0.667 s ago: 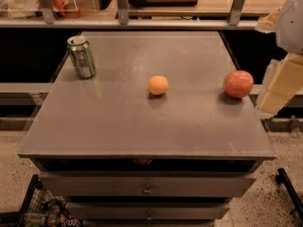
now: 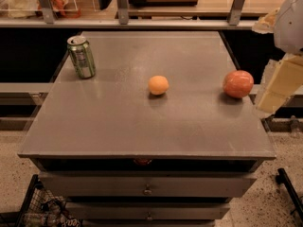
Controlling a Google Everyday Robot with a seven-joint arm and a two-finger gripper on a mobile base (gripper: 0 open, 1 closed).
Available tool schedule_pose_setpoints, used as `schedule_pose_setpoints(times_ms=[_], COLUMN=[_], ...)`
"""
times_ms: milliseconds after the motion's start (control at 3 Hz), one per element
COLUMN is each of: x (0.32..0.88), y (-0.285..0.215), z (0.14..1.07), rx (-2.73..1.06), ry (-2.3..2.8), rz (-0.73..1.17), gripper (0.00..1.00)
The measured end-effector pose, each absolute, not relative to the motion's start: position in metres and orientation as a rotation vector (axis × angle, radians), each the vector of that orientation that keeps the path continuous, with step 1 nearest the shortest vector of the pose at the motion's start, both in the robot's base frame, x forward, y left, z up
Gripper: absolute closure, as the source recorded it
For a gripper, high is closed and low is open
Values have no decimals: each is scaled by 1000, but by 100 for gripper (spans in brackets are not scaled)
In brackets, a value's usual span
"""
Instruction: Move apple near green can
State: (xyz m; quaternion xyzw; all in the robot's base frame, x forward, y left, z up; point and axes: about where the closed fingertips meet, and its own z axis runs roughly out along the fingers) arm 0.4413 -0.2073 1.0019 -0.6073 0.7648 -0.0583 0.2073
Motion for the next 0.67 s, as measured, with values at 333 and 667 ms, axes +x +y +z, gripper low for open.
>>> schedule_pose_setpoints(times_ms=[333, 667], x=[459, 481], y=[-206, -212], z=[980, 950], rx=[-1734, -1789], ry=[2090, 2036], rz=[-126, -86], gripper=[0, 0])
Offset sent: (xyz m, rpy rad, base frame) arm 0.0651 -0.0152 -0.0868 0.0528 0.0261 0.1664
